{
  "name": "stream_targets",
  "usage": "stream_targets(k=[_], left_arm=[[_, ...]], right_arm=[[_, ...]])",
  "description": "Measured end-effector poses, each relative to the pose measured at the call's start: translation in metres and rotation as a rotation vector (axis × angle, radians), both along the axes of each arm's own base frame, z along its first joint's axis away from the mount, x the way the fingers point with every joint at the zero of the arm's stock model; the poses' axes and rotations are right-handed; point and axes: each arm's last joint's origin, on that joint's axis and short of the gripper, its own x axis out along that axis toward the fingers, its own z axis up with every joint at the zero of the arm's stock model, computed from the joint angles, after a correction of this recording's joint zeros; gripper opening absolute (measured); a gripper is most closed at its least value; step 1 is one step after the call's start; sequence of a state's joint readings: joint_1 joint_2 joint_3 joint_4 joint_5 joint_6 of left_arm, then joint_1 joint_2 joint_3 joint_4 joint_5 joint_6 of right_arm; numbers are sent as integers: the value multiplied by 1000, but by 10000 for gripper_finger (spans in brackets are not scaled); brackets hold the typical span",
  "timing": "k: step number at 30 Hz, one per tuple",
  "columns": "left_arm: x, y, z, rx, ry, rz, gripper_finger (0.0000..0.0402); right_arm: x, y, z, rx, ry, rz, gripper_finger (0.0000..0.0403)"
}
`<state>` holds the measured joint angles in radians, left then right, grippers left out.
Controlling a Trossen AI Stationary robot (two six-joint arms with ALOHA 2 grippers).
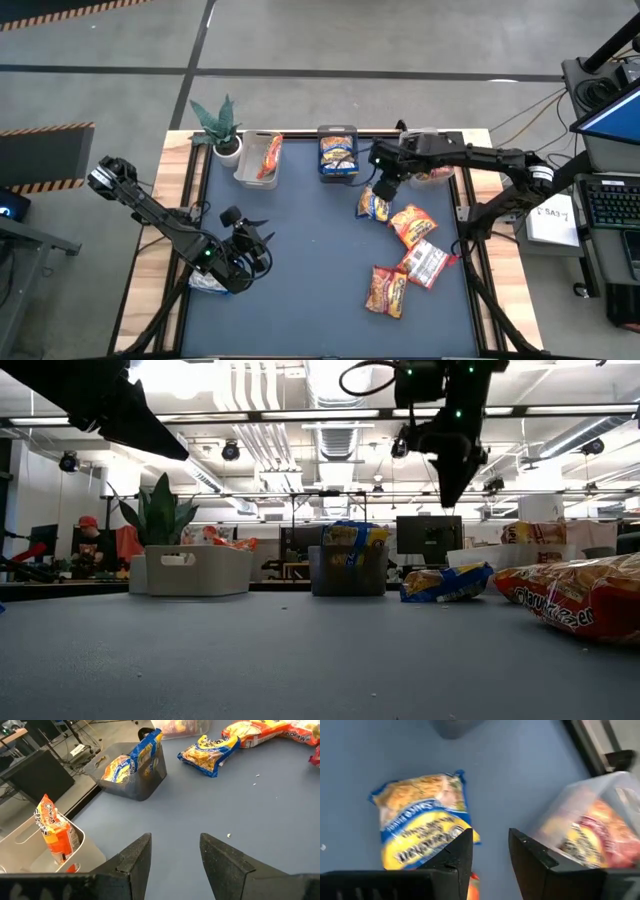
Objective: Sort Maruchan noodles
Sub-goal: Put the blue noodle pack into the black bin
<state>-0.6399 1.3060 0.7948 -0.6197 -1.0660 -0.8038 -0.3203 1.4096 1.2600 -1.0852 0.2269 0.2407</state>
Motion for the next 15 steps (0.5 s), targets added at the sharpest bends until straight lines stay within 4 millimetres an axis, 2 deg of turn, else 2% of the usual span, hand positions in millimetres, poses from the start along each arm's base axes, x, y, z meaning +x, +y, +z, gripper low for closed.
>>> stream_targets(k=[8,15], left_arm=[[0,0,0,-2,-3,2,153],[0,0,0,-8,-9,5,153]], right_arm=[[6,17,-48,28,-72,-2,56],[3,27,-85,32,-134,-30,17]])
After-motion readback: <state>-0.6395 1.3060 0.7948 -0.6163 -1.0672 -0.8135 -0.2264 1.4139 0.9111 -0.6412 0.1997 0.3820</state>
